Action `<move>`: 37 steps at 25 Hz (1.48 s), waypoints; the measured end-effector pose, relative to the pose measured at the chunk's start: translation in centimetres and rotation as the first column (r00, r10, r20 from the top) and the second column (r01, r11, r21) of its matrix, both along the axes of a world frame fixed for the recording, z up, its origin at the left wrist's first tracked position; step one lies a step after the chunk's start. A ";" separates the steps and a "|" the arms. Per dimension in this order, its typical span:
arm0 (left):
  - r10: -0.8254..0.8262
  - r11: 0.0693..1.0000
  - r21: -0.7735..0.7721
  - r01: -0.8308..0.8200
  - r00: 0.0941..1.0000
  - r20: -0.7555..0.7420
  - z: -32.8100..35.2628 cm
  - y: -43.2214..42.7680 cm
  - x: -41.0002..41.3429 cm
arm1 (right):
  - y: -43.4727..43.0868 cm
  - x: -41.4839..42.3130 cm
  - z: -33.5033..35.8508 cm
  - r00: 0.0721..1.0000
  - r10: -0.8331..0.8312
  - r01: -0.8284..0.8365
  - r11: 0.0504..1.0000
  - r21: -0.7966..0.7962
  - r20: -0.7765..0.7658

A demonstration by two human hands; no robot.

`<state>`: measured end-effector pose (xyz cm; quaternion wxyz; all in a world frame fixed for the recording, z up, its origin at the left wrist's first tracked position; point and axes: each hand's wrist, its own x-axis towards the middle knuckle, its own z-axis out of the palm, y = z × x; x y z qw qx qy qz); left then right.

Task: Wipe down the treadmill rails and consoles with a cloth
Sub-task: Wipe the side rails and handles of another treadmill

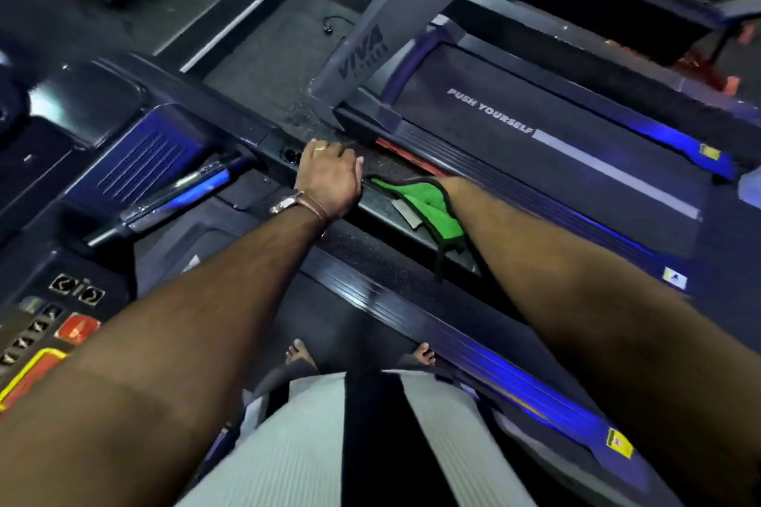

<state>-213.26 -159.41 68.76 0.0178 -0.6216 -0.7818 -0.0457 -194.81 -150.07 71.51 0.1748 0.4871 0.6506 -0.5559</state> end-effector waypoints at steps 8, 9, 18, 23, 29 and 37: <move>0.482 0.875 -0.046 -0.481 0.863 0.152 -0.5 -0.5 1.3 | 1.1 3.7 -3.6 0.952 0.204 -0.189 0.978 0.084 -0.228; 0.507 0.861 -0.054 -0.505 0.845 0.172 -0.4 -0.6 1.3 | 0.9 2.4 -2.9 0.961 0.114 -0.123 0.992 -0.021 -0.253; 0.523 0.853 -0.128 -0.507 0.831 0.191 -0.2 -0.2 1.0 | 1.2 4.4 -3.9 0.935 0.124 -0.169 0.979 -0.111 -0.332; 0.477 0.879 -0.117 -0.463 0.845 0.241 -0.5 -0.6 0.0 | 0.1 -3.2 -1.0 0.954 0.044 -0.088 0.986 -0.139 -0.296; 0.595 0.803 -0.127 -0.582 0.769 0.236 -0.4 -3.8 -4.0 | -1.8 1.9 -1.8 0.798 0.600 -0.433 0.504 0.747 0.058; 0.594 0.804 -0.171 -0.570 0.760 0.264 0.5 -4.8 -5.1 | -5.9 -4.4 -1.3 0.743 0.569 -0.439 0.018 0.898 0.352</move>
